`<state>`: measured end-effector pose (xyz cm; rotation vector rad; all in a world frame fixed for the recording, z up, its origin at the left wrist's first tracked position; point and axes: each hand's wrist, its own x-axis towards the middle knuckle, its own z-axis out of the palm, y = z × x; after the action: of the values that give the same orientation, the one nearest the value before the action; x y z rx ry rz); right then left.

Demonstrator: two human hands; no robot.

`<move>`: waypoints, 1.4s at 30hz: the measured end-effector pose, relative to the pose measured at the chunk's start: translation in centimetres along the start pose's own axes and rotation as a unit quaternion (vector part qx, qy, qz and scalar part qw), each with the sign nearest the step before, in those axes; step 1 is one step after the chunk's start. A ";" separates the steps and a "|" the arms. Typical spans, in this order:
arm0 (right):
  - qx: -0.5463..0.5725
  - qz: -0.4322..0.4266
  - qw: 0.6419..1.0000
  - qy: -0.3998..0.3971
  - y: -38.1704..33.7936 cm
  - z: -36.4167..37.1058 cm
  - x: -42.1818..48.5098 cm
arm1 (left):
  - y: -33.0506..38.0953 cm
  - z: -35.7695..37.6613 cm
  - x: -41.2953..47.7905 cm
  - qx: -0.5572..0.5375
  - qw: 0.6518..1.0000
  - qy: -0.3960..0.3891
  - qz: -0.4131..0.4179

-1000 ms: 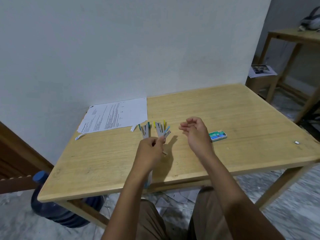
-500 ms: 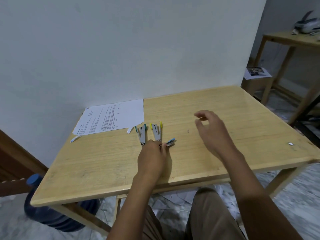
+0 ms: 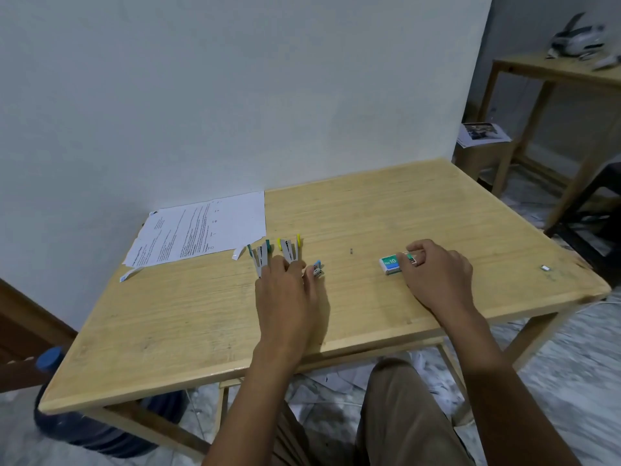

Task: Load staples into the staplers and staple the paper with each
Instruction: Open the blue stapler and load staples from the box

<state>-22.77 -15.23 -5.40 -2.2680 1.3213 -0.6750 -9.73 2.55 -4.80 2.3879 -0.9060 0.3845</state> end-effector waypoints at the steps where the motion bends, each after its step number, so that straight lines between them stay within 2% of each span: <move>1: 0.003 -0.005 1.000 0.011 0.1 0.1 -0.2 | 0.7 0.0 -0.2 -0.023 1.000 0.015 0.014; 3: 0.011 -0.017 1.000 0.022 0.2 0.3 -0.6 | 2.3 0.4 -0.5 -0.078 0.996 -0.013 0.043; 5: 0.021 -0.025 0.999 0.020 0.3 0.4 -0.7 | 3.9 1.4 -0.7 -0.115 0.988 -0.088 0.061; 9: 0.042 -0.010 0.999 0.022 0.7 0.3 -0.8 | 5.7 3.6 -0.8 -0.094 0.978 -0.169 0.076; 14: -0.048 0.013 0.998 0.023 0.8 0.3 -0.7 | 5.8 5.1 0.2 -0.065 0.982 -0.156 0.079; 18: -0.029 -0.006 1.000 -0.003 1.2 0.3 -0.5 | 5.3 5.6 0.6 -0.087 0.980 -0.162 0.079; 26: 0.043 -0.091 0.989 -0.111 2.3 -1.4 0.0 | 4.6 5.5 0.8 -0.156 0.972 -0.165 0.057; 29: 0.009 -0.142 0.970 -0.198 2.4 -2.2 0.5 | 4.4 5.2 0.9 -0.179 0.967 -0.176 0.052; 34: -0.027 -0.181 0.952 -0.246 2.2 -2.6 1.9 | 4.1 4.7 1.2 -0.230 0.951 -0.204 0.040; 42: -0.032 -0.151 0.948 -0.280 3.7 -4.5 3.4 | 3.8 4.4 1.4 -0.247 0.944 -0.218 0.028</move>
<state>-26.48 -20.41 -3.36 -2.4798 0.7419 -0.0510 -10.99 -3.06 -6.25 2.0029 -1.1094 -0.3385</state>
